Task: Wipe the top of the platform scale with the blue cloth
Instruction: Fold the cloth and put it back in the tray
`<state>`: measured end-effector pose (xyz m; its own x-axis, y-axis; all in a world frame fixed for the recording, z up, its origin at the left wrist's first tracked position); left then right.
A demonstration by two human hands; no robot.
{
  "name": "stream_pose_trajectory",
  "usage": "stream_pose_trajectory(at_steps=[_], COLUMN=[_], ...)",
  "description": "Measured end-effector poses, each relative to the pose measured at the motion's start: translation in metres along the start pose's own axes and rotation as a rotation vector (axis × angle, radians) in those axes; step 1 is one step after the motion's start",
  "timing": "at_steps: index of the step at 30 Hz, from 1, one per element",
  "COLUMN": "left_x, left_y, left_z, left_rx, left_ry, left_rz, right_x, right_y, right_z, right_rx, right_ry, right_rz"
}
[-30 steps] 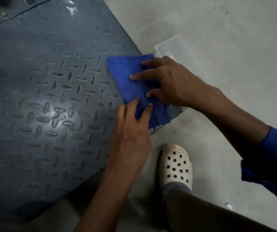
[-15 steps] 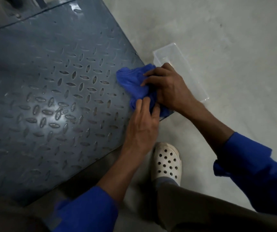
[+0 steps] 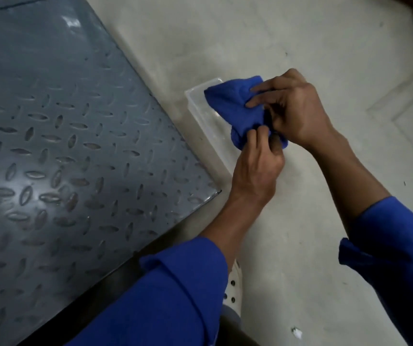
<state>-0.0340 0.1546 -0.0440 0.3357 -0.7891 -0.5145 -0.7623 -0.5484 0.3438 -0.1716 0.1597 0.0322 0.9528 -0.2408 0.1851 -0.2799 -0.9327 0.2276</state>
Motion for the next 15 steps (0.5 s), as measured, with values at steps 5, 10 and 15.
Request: stream_pose_trajectory(at_steps=[5,10,15], left_x=[0.011,0.032,0.032], left_y=[0.004,0.001,-0.001], left_z=[0.027,0.039,0.042], left_rx=[0.044,0.211,0.328], left_ry=[-0.103,-0.053,-0.026], left_rz=[-0.177,-0.3,-0.214], right_x=[-0.013,-0.018,-0.027], right_y=[0.011,0.023,0.017], right_z=[0.036,0.097,0.11], right_rx=[0.048,0.17,0.142], right_ry=[-0.043,0.005,0.051], right_rz=[-0.042,-0.056,0.017])
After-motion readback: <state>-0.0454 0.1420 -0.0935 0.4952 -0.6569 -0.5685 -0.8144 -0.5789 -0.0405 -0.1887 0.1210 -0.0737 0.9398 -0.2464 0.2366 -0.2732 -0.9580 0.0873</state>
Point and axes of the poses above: each hand's wrist, its own y-axis towards the middle knuckle, its own z-axis out of the palm, x = y × z, the point moved 1 cm from there along y, towards the middle knuckle, and after that the axes turned 3 degrees about -z, right-handed, at the moved point
